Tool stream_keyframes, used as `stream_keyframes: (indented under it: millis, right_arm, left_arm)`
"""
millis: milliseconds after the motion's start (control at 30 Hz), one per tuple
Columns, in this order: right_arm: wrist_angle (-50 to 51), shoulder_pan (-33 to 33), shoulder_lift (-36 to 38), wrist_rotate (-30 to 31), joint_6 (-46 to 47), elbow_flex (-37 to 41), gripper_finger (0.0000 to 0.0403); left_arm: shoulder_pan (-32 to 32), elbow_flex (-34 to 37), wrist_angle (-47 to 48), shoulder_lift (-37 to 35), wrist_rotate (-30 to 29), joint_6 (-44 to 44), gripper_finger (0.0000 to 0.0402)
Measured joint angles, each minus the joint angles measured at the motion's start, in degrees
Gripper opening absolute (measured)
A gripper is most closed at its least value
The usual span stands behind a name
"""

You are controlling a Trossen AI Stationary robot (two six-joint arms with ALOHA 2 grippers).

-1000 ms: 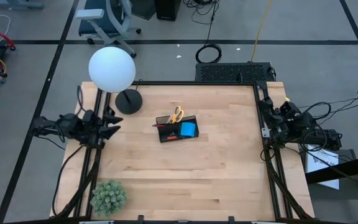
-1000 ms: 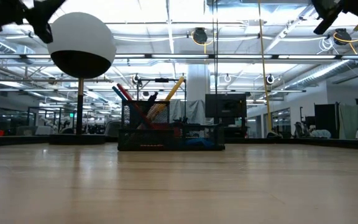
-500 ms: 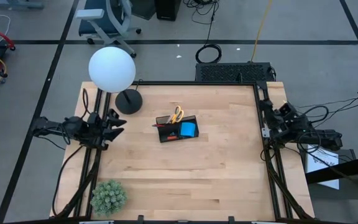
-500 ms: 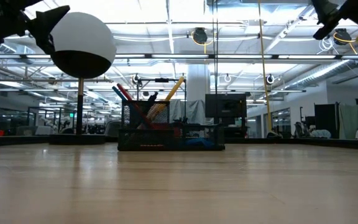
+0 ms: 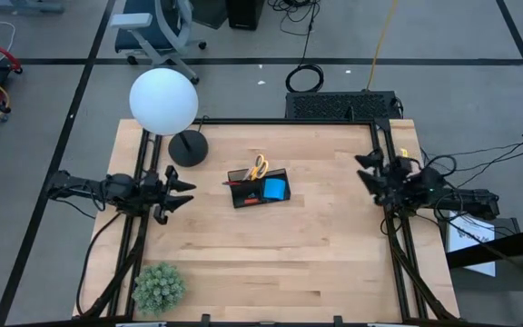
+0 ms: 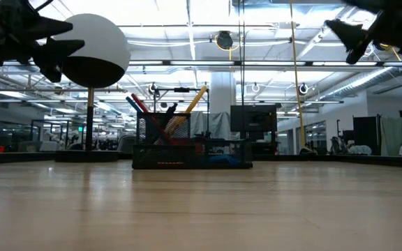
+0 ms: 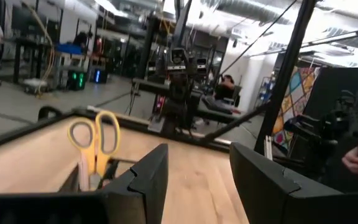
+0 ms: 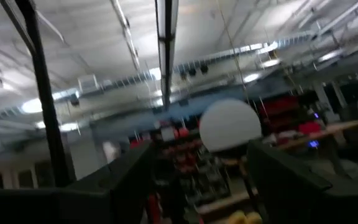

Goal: Pick and place office supplies into organizer
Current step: Return to Home Position

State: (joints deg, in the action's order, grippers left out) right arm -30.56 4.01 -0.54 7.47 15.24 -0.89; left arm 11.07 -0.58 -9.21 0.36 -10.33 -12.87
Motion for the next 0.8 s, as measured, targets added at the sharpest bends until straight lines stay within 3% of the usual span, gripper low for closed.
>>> stream_keyframes:
  millis: [133, 367, 533, 800]
  right_arm:
    - [11.0, 0.0, 0.0, 0.0, -1.2, 0.0, 0.0254]
    - [26.1, 0.0, 0.0, 0.0, -1.1, 0.0, 0.0254]
    - [27.9, 0.0, -0.4, -1.3, -3.2, 0.0, 0.0254]
    - [28.2, 0.0, -0.4, -1.8, -2.0, 0.0, 0.0254]
  left_arm:
    - [0.0, 0.0, 2.0, 0.0, 0.0, -1.3, 0.0170]
    - [0.0, -0.2, 7.3, 0.6, 2.3, 7.1, 0.0170]
    - [0.0, -0.2, 7.4, 2.6, 2.8, 12.3, 0.0170]
    - [0.0, -0.2, 7.5, 4.3, 2.6, 8.1, 0.0170]
